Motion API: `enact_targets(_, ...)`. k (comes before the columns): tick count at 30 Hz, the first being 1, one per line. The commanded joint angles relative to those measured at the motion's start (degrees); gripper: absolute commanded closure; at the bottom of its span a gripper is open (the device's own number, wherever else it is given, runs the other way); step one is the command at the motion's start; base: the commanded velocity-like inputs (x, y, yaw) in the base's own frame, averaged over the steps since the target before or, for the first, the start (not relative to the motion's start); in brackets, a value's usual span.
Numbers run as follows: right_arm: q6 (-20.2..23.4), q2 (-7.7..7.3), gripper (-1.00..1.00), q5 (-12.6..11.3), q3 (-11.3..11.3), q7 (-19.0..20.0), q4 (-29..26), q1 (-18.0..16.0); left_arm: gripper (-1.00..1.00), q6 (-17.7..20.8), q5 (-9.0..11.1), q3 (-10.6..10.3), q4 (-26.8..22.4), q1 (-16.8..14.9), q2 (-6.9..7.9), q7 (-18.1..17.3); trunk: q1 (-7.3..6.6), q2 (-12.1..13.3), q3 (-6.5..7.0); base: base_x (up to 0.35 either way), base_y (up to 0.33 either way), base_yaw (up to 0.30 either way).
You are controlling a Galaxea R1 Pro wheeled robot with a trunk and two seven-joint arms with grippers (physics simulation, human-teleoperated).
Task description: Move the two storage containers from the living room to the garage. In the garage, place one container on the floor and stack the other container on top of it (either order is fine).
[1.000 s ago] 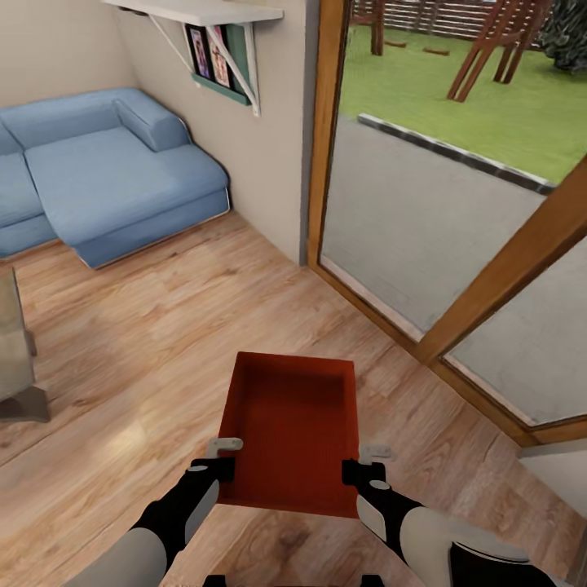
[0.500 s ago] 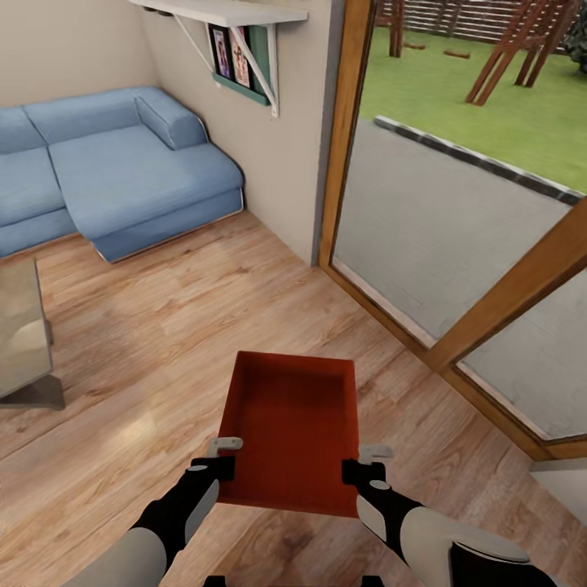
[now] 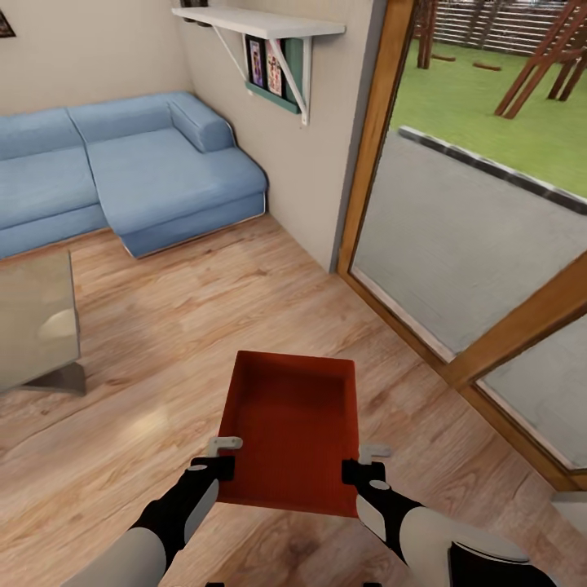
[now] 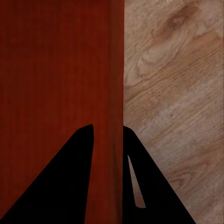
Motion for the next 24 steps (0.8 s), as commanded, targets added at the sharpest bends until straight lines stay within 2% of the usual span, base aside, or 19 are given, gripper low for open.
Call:
enact_targets(1, 0.0, -0.46, 1.00, -0.6, 2.3, -0.2, 1.2, 0.0, 1.00, 0.3, 0.0, 3.1, -3.4, -0.1, 0.52, 0.8, 0.01, 0.0, 0.03, 0.000, 0.000, 0.212)
enact_targets(5, 0.0, -0.47, 1.00, -0.6, 2.3, -0.2, 1.2, 0.0, 1.00, 0.3, 0.0, 3.1, -3.4, -0.1, 0.52, 0.8, 0.01, 0.0, 0.29, 0.000, 0.000, 0.200)
enact_targets(13, 0.0, -0.47, 1.00, -0.6, 2.4, -0.2, 1.2, 0.0, 1.00, 0.3, 0.0, 3.1, -3.4, -0.1, 0.59, 0.8, 0.01, 0.0, 0.50, 0.000, 0.000, 0.047)
enact_targets(24, -0.1, -0.47, 1.00, -0.6, 2.3, -0.3, 1.2, 0.0, 1.00, 0.3, 0.1, 3.1, -3.4, -0.1, 0.96, 0.8, 0.01, 0.0, 1.34, 0.000, 0.000, 0.138)
